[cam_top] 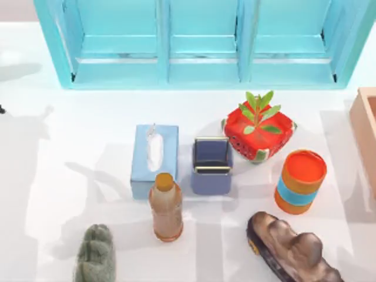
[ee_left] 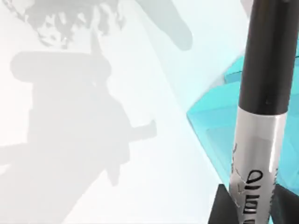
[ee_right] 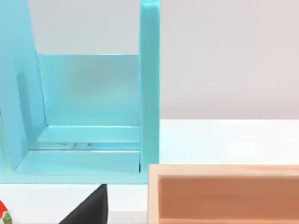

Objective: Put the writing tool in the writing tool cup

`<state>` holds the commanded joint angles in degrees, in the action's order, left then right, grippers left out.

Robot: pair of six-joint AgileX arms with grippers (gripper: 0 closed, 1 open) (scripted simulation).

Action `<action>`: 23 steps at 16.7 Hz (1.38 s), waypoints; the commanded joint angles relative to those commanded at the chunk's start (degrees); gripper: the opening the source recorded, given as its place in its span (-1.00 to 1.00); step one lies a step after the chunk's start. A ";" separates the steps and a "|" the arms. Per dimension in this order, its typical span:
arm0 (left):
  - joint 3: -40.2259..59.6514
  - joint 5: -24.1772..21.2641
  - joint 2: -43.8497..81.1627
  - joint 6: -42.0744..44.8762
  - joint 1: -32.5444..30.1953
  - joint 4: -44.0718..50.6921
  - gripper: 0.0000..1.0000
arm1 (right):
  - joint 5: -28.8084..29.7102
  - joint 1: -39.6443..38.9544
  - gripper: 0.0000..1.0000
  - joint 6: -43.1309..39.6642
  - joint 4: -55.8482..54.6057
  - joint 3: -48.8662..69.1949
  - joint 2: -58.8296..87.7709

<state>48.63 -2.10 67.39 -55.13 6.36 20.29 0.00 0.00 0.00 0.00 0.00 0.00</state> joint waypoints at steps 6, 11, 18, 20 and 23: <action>16.29 34.64 14.33 14.28 -19.95 -27.24 -1.00 | 0.00 0.00 1.00 0.00 0.00 0.00 0.00; 23.68 53.73 22.90 21.53 -33.18 -40.66 -1.00 | 0.00 0.00 1.00 0.00 0.00 0.00 0.00; 26.11 74.97 42.19 34.03 -54.67 -50.57 -1.00 | 0.00 0.00 1.00 0.00 0.00 0.00 0.00; 26.48 80.59 46.68 37.87 -62.10 -52.29 -1.00 | 0.00 0.00 1.00 0.00 0.00 0.00 0.00; 26.66 89.48 50.80 42.55 -70.16 -53.95 -1.00 | 0.00 0.00 1.00 0.00 0.00 0.00 0.00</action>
<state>75.28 87.39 118.19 -12.58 -63.80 -33.66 0.00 0.00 0.00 0.00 0.00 0.00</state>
